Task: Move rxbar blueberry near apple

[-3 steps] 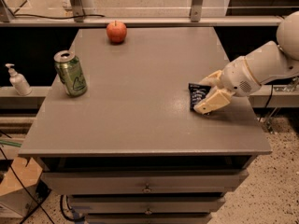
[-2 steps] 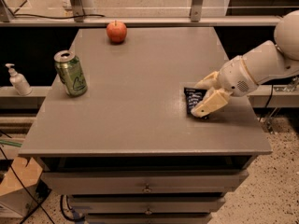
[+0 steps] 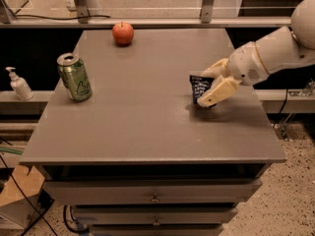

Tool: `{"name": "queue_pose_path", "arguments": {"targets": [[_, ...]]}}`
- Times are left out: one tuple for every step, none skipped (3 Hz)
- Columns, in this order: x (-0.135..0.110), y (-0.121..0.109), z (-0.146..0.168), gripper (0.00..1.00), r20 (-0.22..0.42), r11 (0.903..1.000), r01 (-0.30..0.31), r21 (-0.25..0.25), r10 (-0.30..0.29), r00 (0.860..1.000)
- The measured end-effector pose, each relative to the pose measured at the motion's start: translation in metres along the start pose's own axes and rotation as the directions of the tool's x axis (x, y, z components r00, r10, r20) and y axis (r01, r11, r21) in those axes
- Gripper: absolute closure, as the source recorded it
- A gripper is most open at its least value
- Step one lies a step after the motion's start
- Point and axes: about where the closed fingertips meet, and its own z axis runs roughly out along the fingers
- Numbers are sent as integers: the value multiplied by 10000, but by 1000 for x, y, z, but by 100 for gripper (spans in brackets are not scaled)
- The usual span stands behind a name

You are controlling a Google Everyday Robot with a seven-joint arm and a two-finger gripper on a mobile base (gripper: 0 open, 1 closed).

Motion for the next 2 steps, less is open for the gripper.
{"name": "queue_pose_path", "arguments": {"targets": [[-25, -32, -11, 100, 326, 9973, 504, 537, -522, 9981], [-33, -38, -18, 100, 410, 9955, 622, 721, -653, 9970]]}}
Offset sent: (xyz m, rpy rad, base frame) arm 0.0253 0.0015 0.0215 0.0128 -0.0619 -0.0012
